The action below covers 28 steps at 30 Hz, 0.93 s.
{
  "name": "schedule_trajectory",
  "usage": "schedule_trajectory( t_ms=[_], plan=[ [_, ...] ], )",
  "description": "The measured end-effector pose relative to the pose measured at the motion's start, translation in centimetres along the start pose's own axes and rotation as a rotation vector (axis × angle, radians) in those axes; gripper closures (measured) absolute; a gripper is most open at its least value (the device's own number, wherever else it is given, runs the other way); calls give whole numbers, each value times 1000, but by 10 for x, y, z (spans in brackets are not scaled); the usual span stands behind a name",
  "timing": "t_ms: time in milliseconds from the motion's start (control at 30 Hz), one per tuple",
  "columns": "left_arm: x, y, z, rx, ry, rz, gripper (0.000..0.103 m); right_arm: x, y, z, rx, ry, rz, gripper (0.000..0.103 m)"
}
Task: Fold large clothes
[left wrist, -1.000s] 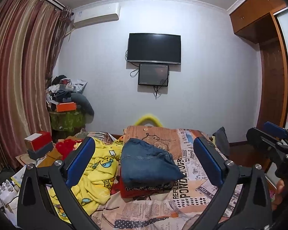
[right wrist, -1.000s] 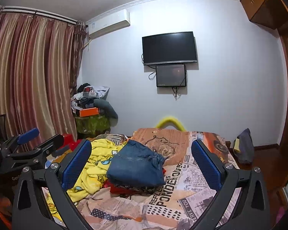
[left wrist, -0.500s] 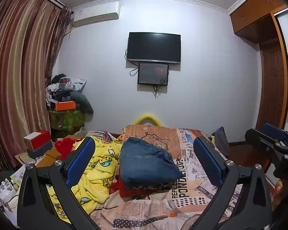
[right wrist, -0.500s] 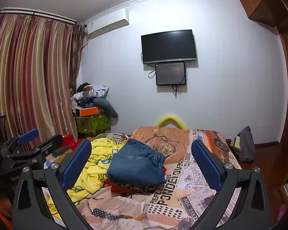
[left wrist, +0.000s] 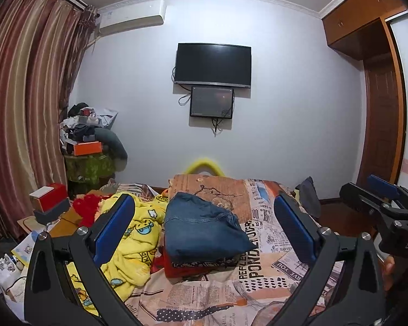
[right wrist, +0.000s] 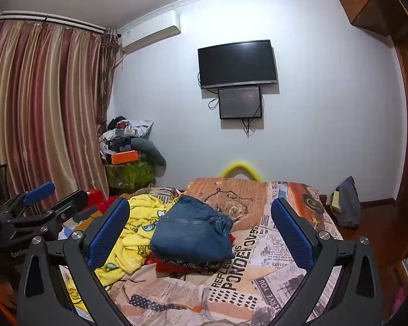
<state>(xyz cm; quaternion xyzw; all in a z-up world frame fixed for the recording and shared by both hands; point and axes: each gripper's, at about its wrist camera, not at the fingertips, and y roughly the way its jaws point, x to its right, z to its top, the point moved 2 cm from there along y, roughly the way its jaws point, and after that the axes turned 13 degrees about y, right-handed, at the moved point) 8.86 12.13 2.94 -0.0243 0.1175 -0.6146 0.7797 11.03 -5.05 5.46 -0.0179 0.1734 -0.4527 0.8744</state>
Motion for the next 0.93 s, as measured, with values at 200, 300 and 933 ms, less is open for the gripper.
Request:
schedule_trajectory(
  t_ms=[200,300,933],
  plan=[
    [1,-1,-1,-2,13,-1,0,1,0,0,1,4,1,0],
    [2,-1,0,-4,11,-7,0,2,0,-1,3,4,0,0],
    [4,4,-4,-11,15,-30,0,6,4,0,-5,10,-15,0]
  ],
)
